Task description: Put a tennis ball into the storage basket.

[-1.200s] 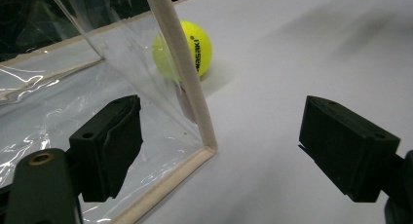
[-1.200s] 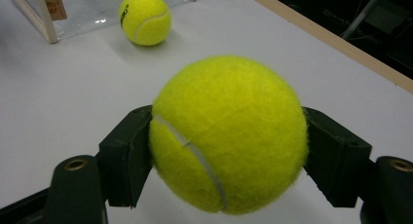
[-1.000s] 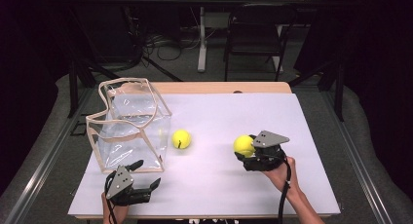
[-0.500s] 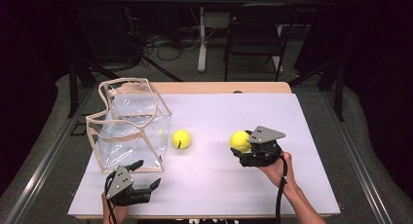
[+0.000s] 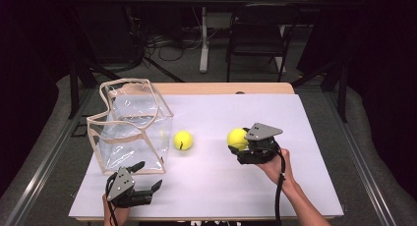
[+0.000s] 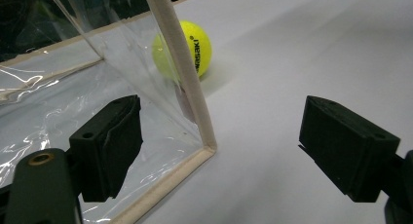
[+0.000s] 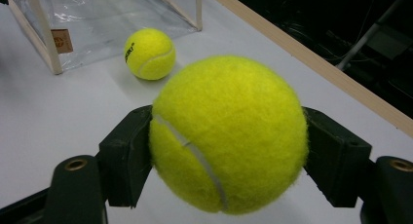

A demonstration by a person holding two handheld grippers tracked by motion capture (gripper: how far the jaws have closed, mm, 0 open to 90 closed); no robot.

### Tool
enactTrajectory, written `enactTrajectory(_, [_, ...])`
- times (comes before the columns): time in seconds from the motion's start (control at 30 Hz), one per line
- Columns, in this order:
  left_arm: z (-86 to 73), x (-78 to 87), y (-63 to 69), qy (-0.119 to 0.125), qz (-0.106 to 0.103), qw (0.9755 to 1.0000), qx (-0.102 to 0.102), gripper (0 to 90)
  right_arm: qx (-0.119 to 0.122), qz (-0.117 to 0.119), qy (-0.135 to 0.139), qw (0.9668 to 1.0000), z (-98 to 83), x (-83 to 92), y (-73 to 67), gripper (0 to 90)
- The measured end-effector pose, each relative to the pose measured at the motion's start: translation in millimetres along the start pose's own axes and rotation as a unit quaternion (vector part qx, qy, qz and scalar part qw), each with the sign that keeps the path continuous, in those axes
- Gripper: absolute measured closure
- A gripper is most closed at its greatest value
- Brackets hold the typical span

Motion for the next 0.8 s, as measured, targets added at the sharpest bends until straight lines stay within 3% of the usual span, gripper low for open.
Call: enactTrajectory(0.8, [-0.1, -0.2, 0.0, -0.001, 0.000, 1.0000, -0.001, 16.0, 0.010, 0.014, 0.006, 0.9998, 19.3, -16.4, 0.9, 26.0])
Point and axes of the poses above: each handheld gripper's, and its own axes: x roughly backward along the jaws, z roughly out of its top, y roughly to its right, the point moved 5 cm from there along -x, roughly forward along the jaws, and after that the axes turned 6 degrees about x, right-handed, at the moved point
